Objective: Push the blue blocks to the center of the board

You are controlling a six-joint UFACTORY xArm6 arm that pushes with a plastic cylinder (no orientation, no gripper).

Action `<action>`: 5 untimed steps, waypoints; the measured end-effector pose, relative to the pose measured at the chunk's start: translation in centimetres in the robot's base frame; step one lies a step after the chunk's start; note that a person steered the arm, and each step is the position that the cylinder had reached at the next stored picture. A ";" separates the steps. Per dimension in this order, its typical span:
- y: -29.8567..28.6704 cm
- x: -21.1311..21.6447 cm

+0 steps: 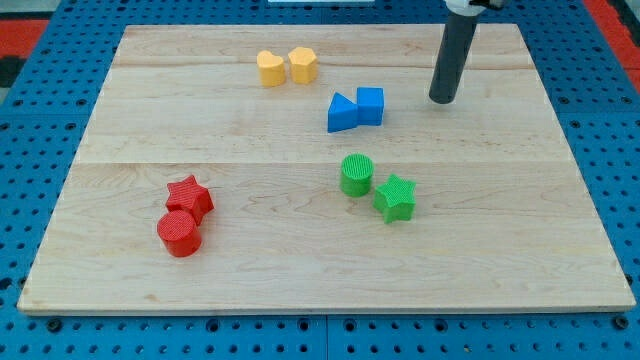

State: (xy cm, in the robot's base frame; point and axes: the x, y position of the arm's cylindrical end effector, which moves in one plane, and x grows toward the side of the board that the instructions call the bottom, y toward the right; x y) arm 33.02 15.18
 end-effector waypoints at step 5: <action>-18.1 2.4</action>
